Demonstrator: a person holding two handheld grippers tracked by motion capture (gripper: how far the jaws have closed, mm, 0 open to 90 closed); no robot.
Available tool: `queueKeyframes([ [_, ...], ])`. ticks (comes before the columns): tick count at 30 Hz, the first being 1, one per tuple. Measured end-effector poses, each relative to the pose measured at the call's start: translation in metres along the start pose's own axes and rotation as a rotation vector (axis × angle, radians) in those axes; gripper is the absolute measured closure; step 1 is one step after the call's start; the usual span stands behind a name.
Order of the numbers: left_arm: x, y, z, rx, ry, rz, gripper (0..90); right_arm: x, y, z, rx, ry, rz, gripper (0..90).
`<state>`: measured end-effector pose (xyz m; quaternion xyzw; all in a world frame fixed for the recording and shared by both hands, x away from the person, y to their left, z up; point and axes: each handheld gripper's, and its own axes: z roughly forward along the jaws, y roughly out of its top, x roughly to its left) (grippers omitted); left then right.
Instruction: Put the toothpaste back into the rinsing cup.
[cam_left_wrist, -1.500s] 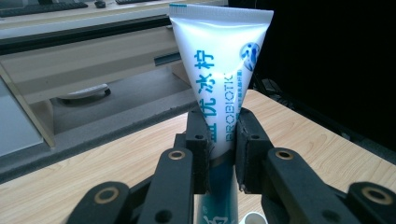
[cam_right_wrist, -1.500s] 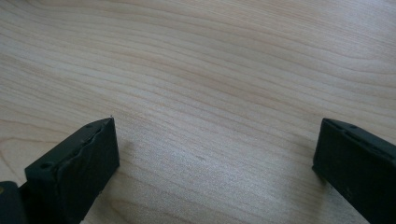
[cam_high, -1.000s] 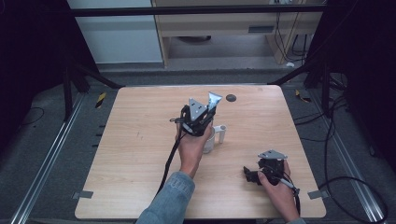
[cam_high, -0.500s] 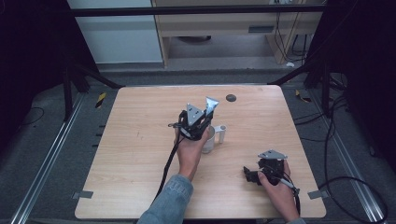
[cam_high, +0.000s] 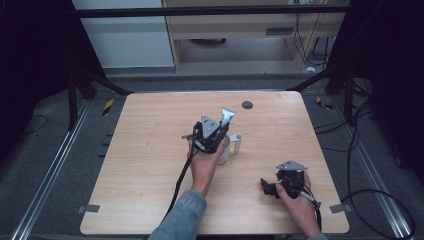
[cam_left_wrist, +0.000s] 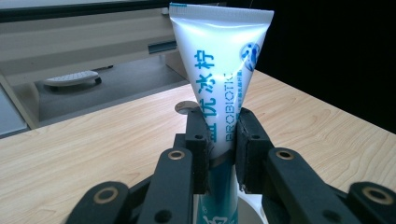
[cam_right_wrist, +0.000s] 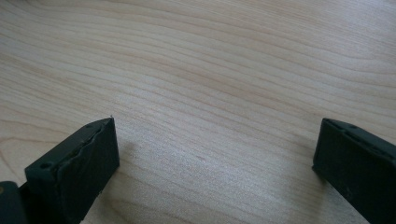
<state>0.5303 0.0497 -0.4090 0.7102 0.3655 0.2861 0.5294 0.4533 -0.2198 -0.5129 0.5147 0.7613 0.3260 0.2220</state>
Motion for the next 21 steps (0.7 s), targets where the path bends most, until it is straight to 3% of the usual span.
queueKeyframes([
  [21,0.0021,-0.009,0.0045,0.015,-0.011,-0.002,76.9,-0.0001,0.0,0.0,0.0,-0.001,-0.002,0.4],
])
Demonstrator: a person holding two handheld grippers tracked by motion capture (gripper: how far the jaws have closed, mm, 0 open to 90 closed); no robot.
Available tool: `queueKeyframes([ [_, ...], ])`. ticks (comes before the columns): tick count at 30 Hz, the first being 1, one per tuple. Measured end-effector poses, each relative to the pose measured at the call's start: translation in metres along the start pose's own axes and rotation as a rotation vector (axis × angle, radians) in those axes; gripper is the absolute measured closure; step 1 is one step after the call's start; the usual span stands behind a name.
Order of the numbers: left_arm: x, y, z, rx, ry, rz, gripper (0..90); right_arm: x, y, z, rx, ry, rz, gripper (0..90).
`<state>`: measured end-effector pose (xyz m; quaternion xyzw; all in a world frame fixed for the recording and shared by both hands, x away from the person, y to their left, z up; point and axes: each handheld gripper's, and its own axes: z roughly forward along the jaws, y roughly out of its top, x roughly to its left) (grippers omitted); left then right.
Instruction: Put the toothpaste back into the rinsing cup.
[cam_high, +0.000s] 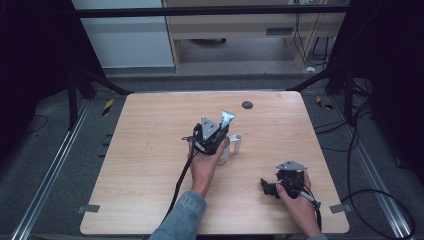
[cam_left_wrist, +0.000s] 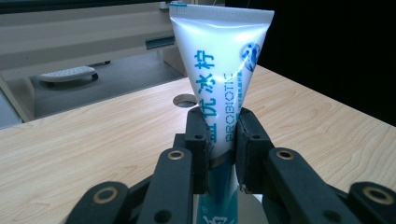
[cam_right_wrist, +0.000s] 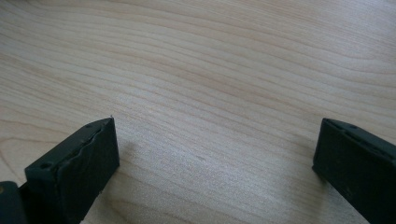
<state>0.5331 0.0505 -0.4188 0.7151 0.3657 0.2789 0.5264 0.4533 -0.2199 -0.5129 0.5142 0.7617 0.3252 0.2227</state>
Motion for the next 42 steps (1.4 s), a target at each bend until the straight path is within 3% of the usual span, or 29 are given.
queueKeyframes([
  [42,0.0019,-0.0053,0.0035,0.038,-0.011,0.001,75.5,0.0,0.0,0.0,0.001,0.0,0.0,0.4],
])
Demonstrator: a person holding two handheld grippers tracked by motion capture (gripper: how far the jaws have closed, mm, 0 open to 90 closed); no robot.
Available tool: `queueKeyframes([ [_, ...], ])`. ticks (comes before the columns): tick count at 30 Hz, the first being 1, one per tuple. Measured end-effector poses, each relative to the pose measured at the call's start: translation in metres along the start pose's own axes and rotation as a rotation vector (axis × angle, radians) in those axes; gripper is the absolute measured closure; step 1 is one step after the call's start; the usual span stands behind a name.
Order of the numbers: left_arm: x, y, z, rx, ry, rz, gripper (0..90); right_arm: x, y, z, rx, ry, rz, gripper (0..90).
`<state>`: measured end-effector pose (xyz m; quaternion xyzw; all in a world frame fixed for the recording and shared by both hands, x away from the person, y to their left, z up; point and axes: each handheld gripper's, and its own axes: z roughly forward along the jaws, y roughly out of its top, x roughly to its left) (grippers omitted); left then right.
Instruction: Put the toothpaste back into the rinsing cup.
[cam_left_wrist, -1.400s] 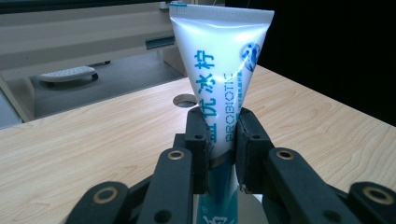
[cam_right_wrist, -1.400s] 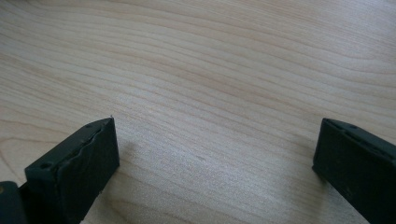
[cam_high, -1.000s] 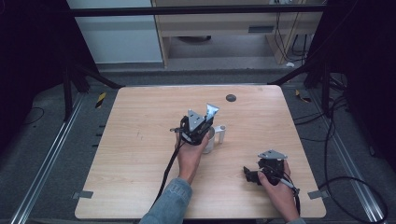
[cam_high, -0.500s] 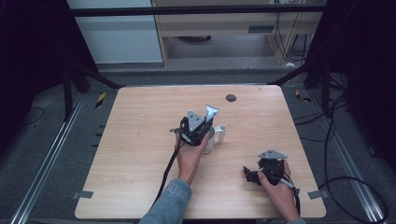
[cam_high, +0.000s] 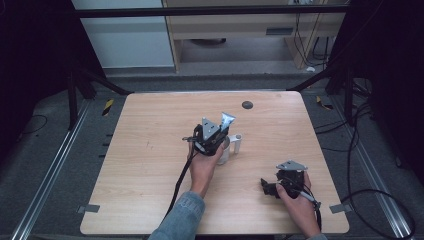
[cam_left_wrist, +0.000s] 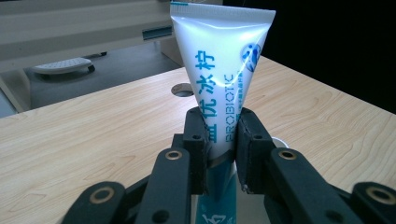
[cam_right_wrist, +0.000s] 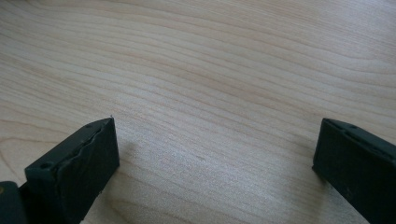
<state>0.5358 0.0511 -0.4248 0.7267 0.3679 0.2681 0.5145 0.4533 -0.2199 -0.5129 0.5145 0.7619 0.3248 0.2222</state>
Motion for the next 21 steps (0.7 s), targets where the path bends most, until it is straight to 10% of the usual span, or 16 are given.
queueKeyframes([
  [21,-0.0007,0.005,0.0035,0.071,0.008,0.005,67.6,0.0,0.0,0.0,0.0,0.0,0.0,0.4],
])
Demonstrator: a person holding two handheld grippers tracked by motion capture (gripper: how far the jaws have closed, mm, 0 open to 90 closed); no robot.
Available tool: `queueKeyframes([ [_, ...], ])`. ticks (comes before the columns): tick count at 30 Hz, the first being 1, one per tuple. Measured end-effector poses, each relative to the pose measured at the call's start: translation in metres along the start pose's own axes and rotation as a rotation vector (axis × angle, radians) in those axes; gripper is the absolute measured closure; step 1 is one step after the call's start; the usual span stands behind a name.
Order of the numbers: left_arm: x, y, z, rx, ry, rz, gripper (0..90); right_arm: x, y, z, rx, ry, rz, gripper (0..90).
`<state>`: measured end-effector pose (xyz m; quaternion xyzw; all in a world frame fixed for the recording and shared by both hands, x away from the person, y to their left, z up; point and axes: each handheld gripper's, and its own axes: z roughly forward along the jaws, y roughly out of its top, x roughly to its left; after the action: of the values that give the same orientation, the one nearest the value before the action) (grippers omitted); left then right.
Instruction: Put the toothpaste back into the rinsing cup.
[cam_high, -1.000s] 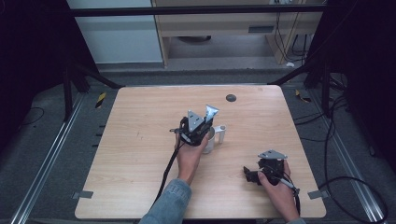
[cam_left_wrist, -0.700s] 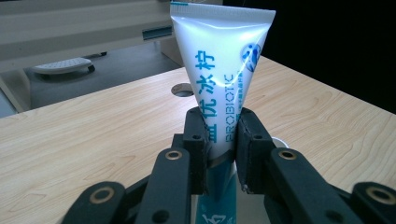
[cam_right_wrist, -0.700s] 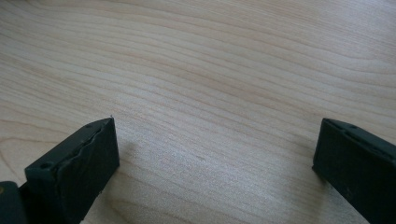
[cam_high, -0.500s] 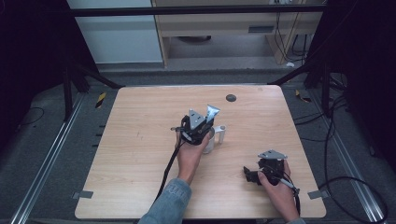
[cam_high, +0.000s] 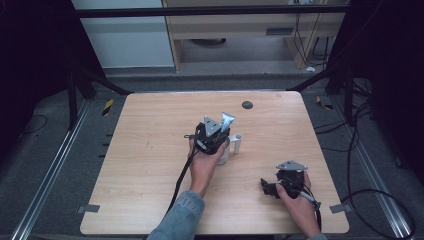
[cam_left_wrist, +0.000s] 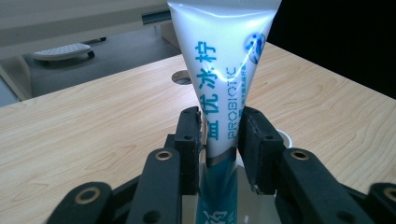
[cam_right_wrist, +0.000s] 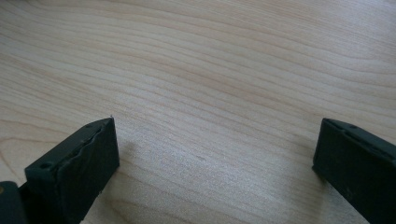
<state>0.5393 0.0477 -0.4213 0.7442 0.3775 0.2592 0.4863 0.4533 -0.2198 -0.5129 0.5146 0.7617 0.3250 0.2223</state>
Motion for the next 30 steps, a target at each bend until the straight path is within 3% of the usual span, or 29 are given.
queueKeyframes([
  [16,0.0013,0.0028,-0.0044,-0.007,0.014,-0.004,42.0,0.0,0.0,0.0,0.0,0.0,0.001,0.4],
  [30,0.0014,0.0042,-0.0072,-0.001,-0.02,0.006,32.5,0.0,0.0,0.0,0.0,0.0,0.0,0.4],
])
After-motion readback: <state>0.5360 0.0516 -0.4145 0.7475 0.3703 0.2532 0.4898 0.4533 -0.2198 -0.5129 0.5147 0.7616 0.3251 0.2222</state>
